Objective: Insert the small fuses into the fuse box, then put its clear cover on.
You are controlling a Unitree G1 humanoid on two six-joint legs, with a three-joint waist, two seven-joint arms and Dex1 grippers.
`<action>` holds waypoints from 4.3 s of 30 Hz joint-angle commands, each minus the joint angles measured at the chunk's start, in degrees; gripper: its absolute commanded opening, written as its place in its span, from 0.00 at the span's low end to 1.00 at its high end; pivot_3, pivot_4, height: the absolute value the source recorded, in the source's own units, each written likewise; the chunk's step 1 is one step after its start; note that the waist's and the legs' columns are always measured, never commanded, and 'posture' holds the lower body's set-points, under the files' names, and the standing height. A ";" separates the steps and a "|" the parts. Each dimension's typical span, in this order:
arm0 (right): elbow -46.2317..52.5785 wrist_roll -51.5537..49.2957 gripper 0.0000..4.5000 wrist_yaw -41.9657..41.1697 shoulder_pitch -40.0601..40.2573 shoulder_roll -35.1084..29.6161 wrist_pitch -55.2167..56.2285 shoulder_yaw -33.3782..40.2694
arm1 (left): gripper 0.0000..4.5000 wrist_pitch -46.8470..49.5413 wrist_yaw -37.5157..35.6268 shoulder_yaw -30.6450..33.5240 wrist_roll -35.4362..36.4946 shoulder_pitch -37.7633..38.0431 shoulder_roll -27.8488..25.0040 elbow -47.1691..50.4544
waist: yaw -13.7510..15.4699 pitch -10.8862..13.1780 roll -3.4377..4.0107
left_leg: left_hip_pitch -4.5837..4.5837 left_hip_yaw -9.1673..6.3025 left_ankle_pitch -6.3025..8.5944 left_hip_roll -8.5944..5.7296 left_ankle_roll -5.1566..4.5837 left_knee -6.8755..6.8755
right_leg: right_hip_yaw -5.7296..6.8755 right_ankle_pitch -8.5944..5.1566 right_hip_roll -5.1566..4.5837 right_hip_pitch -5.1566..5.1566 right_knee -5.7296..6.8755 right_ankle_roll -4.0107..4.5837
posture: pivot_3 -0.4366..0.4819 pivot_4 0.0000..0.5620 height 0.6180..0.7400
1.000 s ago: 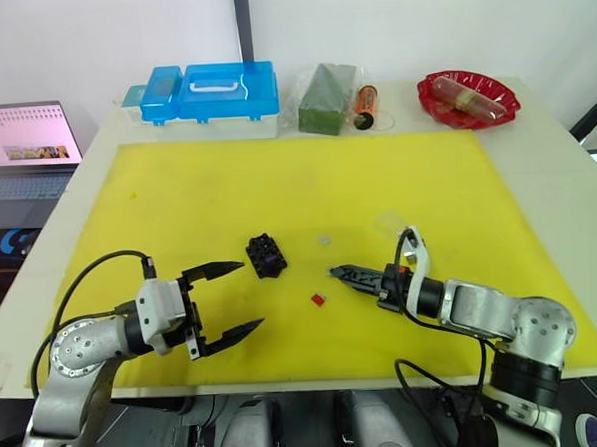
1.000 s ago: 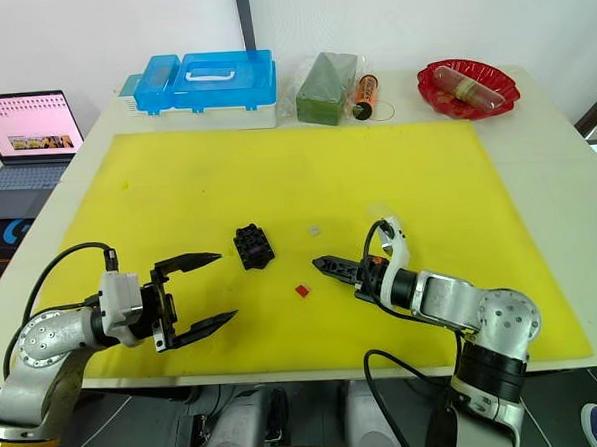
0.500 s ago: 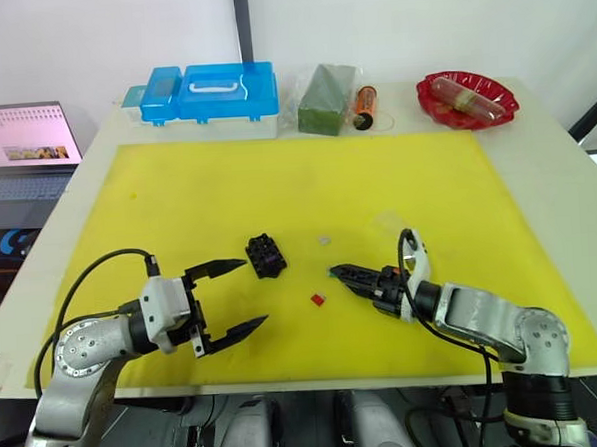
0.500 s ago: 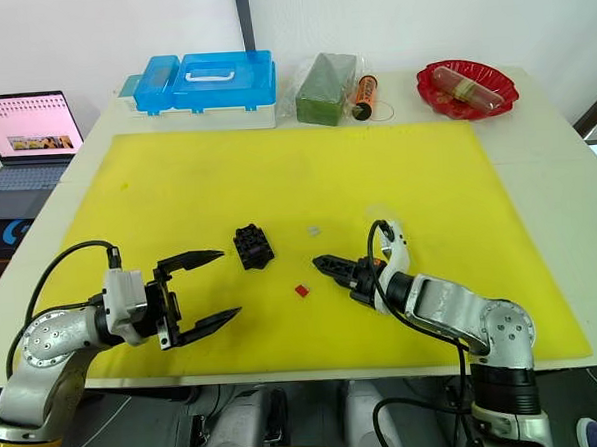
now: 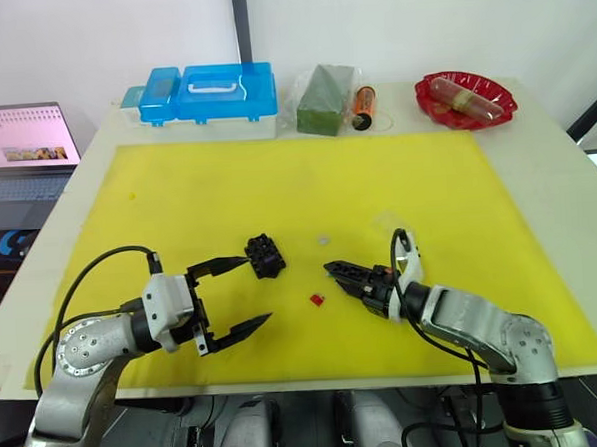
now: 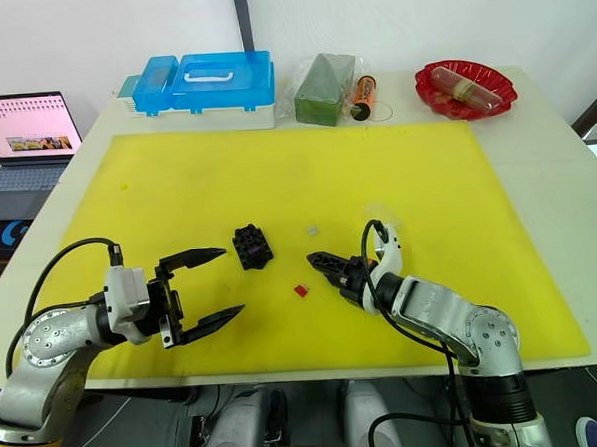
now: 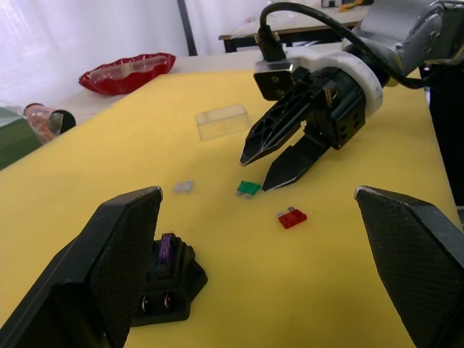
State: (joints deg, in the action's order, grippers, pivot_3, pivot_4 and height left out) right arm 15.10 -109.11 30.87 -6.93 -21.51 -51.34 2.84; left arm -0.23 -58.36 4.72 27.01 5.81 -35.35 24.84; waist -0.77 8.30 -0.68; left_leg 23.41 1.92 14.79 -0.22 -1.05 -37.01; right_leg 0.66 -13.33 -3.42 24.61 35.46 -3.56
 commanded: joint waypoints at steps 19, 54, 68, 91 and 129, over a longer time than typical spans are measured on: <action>0.65 4.35 0.64 -1.55 0.66 0.94 4.92 -1.60 | 1.00 1.94 1.86 -0.54 1.73 -0.79 0.23 2.70 | 0.05 -0.01 -0.01 | -0.04 0.00 0.00 0.02 0.00 -0.02 | -0.01 -0.01 0.00 -0.05 0.00 0.02 | 0.48 0.27 1.00; 1.99 27.21 0.00 -34.02 -24.37 -25.03 -14.83 -8.81 | 1.00 0.82 1.83 1.96 2.99 1.32 -0.08 1.10 | 0.04 0.10 0.16 | -0.02 0.02 0.01 0.00 -0.01 -0.07 | 0.01 -0.02 -0.04 -0.08 -0.14 0.04 | 0.48 0.27 1.00; -15.30 87.37 0.00 -75.38 -55.84 -18.40 23.18 -34.35 | 1.00 6.81 13.07 5.70 1.78 3.50 4.06 -1.81 | 0.08 0.16 0.15 | -0.02 0.05 0.05 0.04 -0.08 -0.08 | 0.02 0.08 0.06 0.02 -0.04 -0.14 | 0.48 0.27 1.00; -32.94 110.01 0.00 -109.14 -65.66 -1.82 33.62 -40.75 | 1.00 2.11 12.26 0.17 -4.43 -1.82 6.34 -8.01 | -0.33 0.20 0.22 | 0.02 -0.02 0.17 -0.06 0.35 0.14 | 0.05 0.07 -0.31 0.24 0.05 0.06 | 0.48 0.27 1.00; -37.55 117.75 0.00 -111.08 -61.89 3.37 32.49 -39.68 | 1.00 0.67 13.29 -0.36 -6.24 -2.54 6.97 -9.35 | -0.44 0.20 0.24 | 0.03 -0.01 0.17 -0.07 0.39 0.16 | 0.05 0.07 -0.34 0.29 0.07 0.06 | 0.48 0.27 1.00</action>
State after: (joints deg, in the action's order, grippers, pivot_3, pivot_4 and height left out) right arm -22.80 8.69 -80.23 -68.17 -18.82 -19.04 -38.40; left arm 1.71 -45.40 4.00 20.87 3.80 -28.47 14.68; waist -1.22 8.50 -0.44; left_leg 23.44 1.92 14.97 -0.29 -0.66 -36.85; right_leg 0.71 -13.26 -3.76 24.90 35.53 -3.50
